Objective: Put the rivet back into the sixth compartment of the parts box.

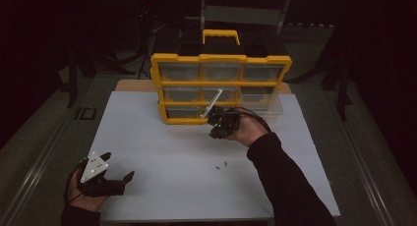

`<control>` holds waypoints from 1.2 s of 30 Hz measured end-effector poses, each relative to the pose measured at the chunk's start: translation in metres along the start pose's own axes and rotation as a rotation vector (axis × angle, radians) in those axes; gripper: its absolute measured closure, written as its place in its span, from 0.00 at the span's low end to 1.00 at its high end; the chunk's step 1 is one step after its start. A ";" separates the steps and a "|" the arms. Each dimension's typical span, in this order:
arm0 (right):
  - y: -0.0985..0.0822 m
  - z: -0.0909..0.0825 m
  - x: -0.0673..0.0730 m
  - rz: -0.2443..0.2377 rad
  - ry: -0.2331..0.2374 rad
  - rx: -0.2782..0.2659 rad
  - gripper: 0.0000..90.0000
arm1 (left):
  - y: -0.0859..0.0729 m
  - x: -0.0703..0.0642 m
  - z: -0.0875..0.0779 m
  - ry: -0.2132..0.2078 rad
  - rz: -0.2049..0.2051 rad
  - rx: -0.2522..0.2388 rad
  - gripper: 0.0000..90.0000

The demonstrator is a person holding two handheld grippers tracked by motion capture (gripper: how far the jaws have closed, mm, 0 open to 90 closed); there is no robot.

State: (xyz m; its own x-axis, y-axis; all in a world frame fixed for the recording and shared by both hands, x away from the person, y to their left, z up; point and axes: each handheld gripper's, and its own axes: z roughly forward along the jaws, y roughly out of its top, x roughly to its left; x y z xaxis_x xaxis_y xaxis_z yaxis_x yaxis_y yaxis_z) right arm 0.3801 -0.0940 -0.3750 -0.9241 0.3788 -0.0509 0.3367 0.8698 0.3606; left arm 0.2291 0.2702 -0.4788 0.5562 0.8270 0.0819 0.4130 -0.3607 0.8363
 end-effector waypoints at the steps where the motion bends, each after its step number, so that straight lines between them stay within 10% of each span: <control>1: 0.002 -0.005 -0.002 -0.001 -0.007 -0.012 0.91 | 0.000 0.000 0.000 0.000 -0.001 0.000 0.02; 17: 0.014 -0.057 -0.036 0.046 -0.061 -0.100 0.91 | 0.000 0.000 0.000 -0.001 -0.001 0.000 0.02; 36: -0.014 -0.094 -0.065 0.130 -0.104 -0.111 0.91 | 0.000 0.000 0.000 0.002 -0.004 0.000 0.02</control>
State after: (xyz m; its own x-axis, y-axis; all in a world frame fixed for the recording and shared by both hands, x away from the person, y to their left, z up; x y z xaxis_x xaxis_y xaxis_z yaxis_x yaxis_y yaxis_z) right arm 0.4181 -0.1603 -0.2888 -0.8483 0.5217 -0.0911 0.4249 0.7731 0.4709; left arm 0.2293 0.2704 -0.4793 0.5529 0.8294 0.0802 0.4151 -0.3576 0.8365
